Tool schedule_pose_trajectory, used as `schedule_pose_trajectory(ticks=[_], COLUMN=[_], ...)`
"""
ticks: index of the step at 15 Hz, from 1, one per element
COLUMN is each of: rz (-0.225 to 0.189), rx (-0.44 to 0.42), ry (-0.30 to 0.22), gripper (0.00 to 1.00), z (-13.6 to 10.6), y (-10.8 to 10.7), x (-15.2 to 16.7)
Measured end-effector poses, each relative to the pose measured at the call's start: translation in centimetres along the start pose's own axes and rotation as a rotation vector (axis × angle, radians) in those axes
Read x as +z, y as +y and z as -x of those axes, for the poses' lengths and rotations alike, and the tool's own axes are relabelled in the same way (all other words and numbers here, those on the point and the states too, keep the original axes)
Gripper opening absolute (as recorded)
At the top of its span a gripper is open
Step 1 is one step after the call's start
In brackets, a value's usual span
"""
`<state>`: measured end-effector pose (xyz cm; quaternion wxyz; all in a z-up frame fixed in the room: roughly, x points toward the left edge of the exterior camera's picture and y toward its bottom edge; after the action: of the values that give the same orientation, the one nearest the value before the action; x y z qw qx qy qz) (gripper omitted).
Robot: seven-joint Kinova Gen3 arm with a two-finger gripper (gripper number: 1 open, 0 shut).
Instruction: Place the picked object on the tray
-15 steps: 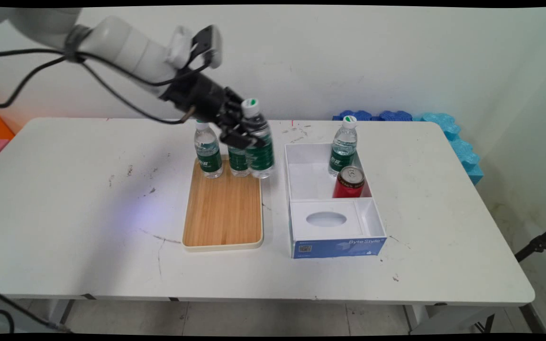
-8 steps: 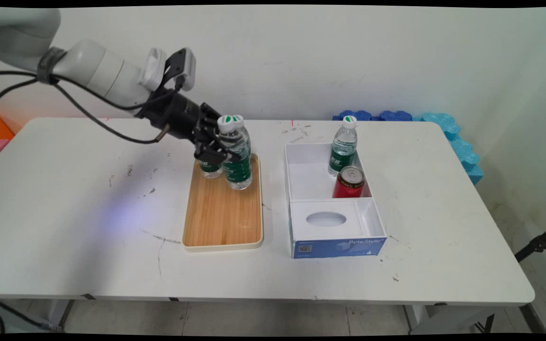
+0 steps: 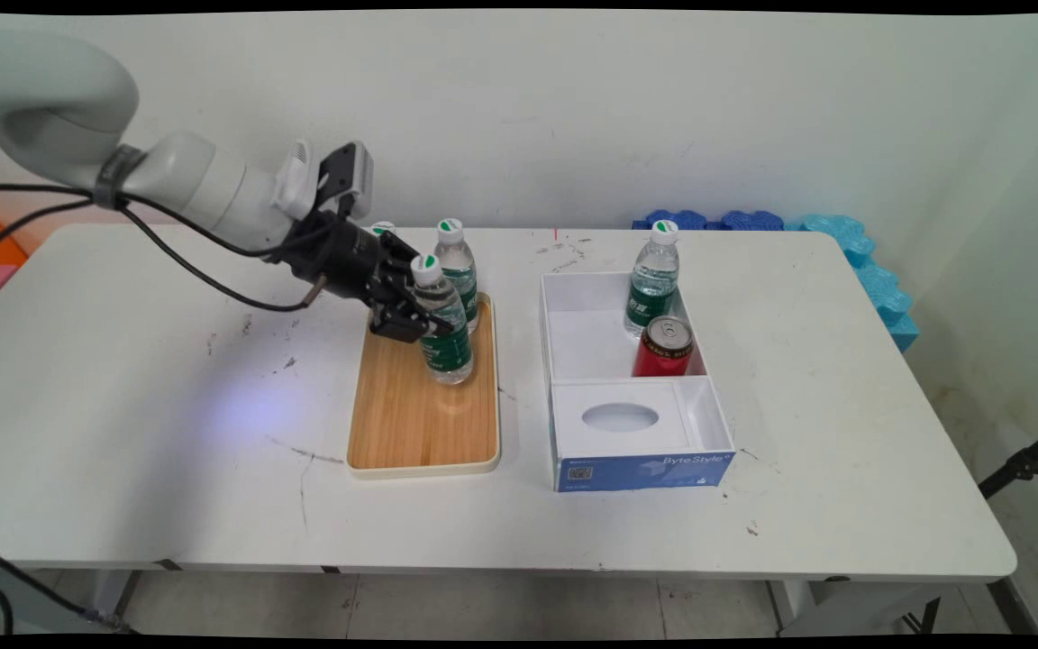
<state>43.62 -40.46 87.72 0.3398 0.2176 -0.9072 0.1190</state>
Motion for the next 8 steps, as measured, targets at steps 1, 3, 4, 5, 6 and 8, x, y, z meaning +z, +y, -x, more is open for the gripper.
schedule_pose_trajectory(ticks=[1, 3, 4, 5, 6, 8], rz=[0.003, 0.007, 0.009, 0.01, 0.011, 0.013], rx=[-0.002, -0.005, -0.007, -0.007, -0.008, -0.006], ry=[0.002, 0.006, 0.008, 0.008, 0.009, 0.011], gripper=[0.0, 0.0, 0.0, 0.0, 0.0, 1.0], z=[0.2, 0.6, 0.8, 1.0, 1.2, 1.5], y=[0.1, 0.3, 0.3, 0.4, 0.4, 0.5], x=[0.4, 1.3, 1.6, 2.0, 2.3, 2.7])
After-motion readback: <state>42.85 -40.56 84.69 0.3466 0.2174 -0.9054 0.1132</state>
